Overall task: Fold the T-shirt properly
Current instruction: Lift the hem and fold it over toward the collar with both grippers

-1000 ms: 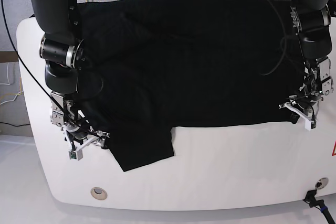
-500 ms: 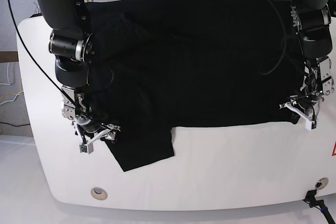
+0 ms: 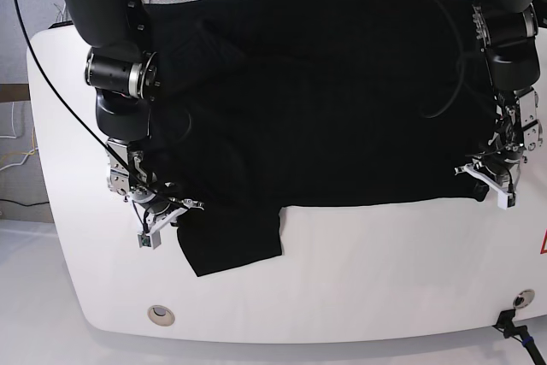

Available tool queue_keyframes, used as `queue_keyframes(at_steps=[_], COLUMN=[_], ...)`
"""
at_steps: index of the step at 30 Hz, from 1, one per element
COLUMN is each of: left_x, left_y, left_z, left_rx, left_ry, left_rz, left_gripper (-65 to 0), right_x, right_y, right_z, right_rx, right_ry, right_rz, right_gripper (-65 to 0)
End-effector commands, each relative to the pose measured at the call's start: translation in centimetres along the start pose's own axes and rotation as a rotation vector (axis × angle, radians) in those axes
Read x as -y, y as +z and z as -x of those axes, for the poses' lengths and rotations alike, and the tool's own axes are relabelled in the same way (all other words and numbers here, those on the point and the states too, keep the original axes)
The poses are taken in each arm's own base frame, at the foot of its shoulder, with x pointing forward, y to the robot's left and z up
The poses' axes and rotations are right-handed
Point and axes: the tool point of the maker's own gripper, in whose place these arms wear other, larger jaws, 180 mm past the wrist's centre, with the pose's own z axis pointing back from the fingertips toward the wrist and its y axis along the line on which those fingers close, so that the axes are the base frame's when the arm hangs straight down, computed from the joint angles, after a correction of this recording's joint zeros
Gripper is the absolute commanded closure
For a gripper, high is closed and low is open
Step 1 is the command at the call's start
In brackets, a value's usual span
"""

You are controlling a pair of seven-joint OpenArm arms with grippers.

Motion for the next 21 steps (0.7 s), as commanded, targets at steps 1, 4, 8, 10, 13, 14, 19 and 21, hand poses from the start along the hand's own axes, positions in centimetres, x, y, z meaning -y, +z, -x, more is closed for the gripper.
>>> queue_keyframes(at_steps=[1, 4, 8, 10, 13, 14, 19, 21], left_x=[-0.5, -0.6, -0.1, 0.4, 1.7, 2.1, 3.1, 3.1], left_y=[0.4, 0.6, 1.0, 1.6, 2.8, 3.2, 4.7, 5.4], left_z=[-3.7, -4.8, -6.8, -7.0, -7.4, -7.3, -5.5, -4.9], left_rx=[0.108, 0.169, 0.239, 0.258, 0.296, 0.302, 0.3, 0.302], left_ry=[-0.003, -0.002, -0.022, -0.055, -0.112, -0.131, -0.191, -0.201], left_rz=[-0.004, -0.005, 0.003, 0.013, 0.037, 0.044, 0.066, 0.067], left_gripper=[0.0, 0.0, 0.0, 0.0, 0.0, 0.0, 0.0, 0.0], right_x=[-0.3, -0.5, -0.4, -0.2, -0.3, -0.3, -0.7, -0.9], right_y=[0.6, 1.1, 2.7, 3.8, 5.7, 6.3, 9.2, 10.4], right_z=[-5.5, -6.7, -7.9, -7.9, -8.2, -8.1, -7.2, -6.4], right_rx=[0.12, 0.093, 0.086, 0.075, 0.059, 0.051, 0.01, -0.016], right_ry=[0.031, 0.064, 0.131, 0.168, 0.226, 0.241, 0.331, 0.375], right_rz=[-0.008, -0.005, 0.017, 0.034, 0.064, 0.073, 0.101, 0.106], right_gripper=[0.0, 0.0, 0.0, 0.0, 0.0, 0.0, 0.0, 0.0])
